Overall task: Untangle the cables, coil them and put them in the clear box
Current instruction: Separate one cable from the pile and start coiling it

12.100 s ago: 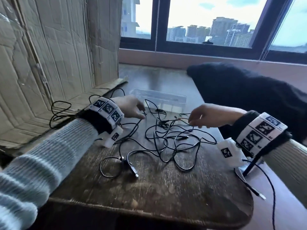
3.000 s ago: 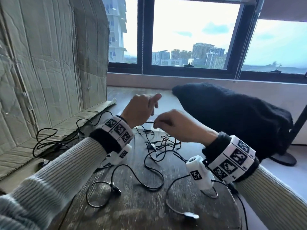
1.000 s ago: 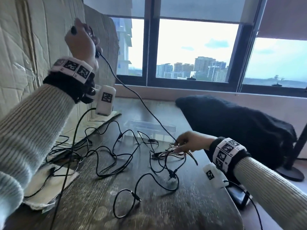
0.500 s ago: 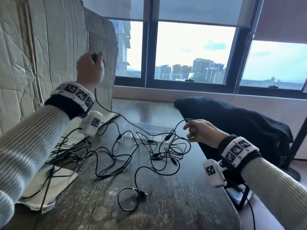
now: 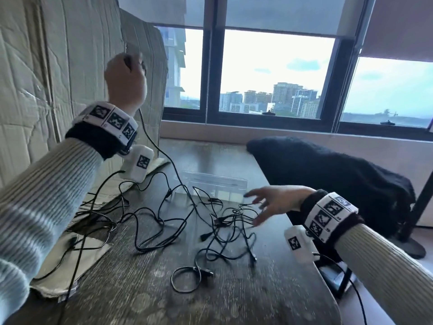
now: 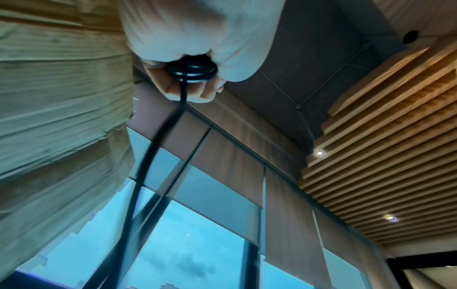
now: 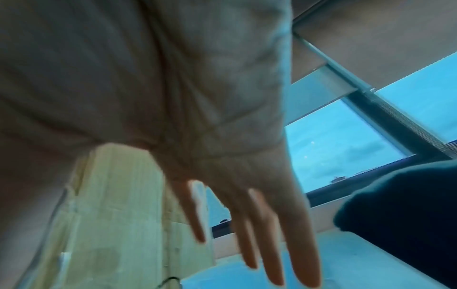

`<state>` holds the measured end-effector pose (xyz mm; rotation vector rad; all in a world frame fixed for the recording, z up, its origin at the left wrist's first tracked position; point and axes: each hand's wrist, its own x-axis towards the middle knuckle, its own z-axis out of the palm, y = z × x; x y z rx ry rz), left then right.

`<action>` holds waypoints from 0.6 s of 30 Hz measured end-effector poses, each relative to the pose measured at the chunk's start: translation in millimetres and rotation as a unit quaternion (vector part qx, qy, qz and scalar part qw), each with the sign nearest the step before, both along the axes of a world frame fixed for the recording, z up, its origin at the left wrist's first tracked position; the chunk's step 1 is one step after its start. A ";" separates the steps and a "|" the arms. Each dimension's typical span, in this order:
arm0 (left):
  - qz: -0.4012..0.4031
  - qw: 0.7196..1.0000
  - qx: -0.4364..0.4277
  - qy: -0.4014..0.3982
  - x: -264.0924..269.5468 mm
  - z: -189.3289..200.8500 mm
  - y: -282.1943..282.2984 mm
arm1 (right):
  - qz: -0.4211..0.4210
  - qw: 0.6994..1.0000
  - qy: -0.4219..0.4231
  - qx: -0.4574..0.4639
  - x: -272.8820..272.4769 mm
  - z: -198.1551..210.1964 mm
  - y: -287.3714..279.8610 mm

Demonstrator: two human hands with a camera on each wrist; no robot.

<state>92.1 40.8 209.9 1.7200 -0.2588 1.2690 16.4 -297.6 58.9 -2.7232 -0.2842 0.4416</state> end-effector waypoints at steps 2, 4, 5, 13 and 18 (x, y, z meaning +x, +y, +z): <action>-0.030 0.999 0.013 -0.029 -10.0 8.5 -20.6 | 0.009 0.994 -0.110 0.028 -1.0 5.0 30.1; -0.057 0.997 0.021 -0.053 -20.8 16.7 -37.5 | 0.054 0.988 -0.140 0.036 0.2 0.6 60.3; -0.071 0.995 0.022 -0.060 -26.1 21.1 -43.1 | 0.081 0.990 -0.114 0.031 0.1 -3.8 74.8; -0.140 0.985 0.079 -0.067 -65.2 31.5 -46.6 | 0.091 0.982 -0.115 0.118 10.6 11.1 103.3; -0.140 0.966 0.206 0.063 -51.2 -21.7 -51.5 | -0.021 0.899 -0.209 0.385 0.3 86.1 92.6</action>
